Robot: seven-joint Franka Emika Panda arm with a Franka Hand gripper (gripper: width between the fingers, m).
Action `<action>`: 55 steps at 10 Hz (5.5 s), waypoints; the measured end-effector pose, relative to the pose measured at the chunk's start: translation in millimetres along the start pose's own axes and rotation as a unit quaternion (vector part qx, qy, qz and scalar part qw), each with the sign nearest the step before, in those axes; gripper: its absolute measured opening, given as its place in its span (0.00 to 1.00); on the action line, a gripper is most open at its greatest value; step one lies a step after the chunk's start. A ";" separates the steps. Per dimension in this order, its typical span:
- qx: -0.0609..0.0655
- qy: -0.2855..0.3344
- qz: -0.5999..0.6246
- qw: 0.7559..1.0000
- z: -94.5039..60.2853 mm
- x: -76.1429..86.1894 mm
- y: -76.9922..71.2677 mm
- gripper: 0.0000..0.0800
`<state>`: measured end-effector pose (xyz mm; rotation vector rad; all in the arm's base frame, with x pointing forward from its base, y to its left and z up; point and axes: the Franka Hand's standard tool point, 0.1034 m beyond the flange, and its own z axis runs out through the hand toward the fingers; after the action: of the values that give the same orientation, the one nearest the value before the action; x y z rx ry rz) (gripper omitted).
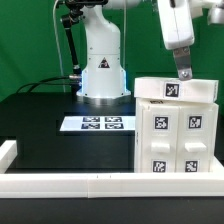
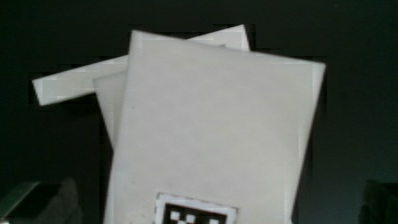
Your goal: Assemble cabinet
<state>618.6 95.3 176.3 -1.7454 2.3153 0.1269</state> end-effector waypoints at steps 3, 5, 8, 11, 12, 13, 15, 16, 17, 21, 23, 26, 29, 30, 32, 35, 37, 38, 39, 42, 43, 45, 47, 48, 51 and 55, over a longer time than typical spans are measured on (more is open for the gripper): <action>-0.005 0.004 -0.068 0.998 2.0 -0.6 1.2 1.00; -0.011 0.003 -0.180 0.984 3.2 -4.4 3.0 1.00; -0.011 0.000 -0.338 0.941 1.3 -6.7 0.5 1.00; -0.020 -0.006 -0.484 0.875 -4.5 -13.1 -3.0 1.00; -0.019 -0.007 -0.510 0.860 -6.7 -14.8 -5.0 1.00; -0.018 -0.007 -0.542 0.840 -6.0 -14.0 -4.7 1.00; -0.018 -0.008 -0.598 0.801 -6.0 -13.6 -4.8 1.00; -0.018 -0.009 -0.625 0.780 -6.0 -13.4 -4.8 1.00; -0.018 -0.007 -0.663 0.748 -6.3 -12.8 -5.3 1.00; -0.020 0.008 -0.837 0.547 -6.8 -9.2 -8.4 1.00; -0.026 0.009 -0.882 0.470 -6.3 -7.6 -8.2 1.00; -0.036 0.005 -0.927 0.372 -1.7 -2.7 -3.1 1.00; -0.049 -0.003 -0.965 0.258 6.0 7.3 4.7 1.00; -0.051 -0.005 -0.974 0.221 10.1 12.3 8.1 1.00; -0.054 -0.009 -0.975 0.216 15.1 17.8 9.7 1.00; -0.057 -0.012 -0.974 0.221 19.0 21.7 10.3 1.00; -0.057 -0.012 -0.973 0.222 19.0 22.2 10.1 0.69; -0.057 -0.012 -0.973 0.222 19.0 22.3 10.1 0.69; -0.057 -0.011 -0.971 0.232 19.0 22.3 10.1 0.70; -0.056 -0.009 -0.960 0.275 19.0 22.3 10.0 0.70; -0.056 -0.006 -0.941 0.335 18.8 22.9 9.7 0.70; -0.056 0.000 -0.904 0.424 18.8 22.6 9.5 0.70; -0.052 0.010 -0.857 0.512 18.9 21.0 8.4 0.70; -0.051 0.012 -0.842 0.537 19.1 20.8 8.1 0.70; -0.049 0.017 -0.788 0.614 19.1 20.5 7.4 0.70; -0.045 0.023 -0.700 0.712 18.8 20.4 7.0 0.70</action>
Offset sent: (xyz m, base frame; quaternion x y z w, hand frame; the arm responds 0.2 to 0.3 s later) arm 0.0090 0.0068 0.0008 -0.0313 0.0393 -0.2639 0.9632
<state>609.3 82.1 152.7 -2.9673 0.4425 -0.0932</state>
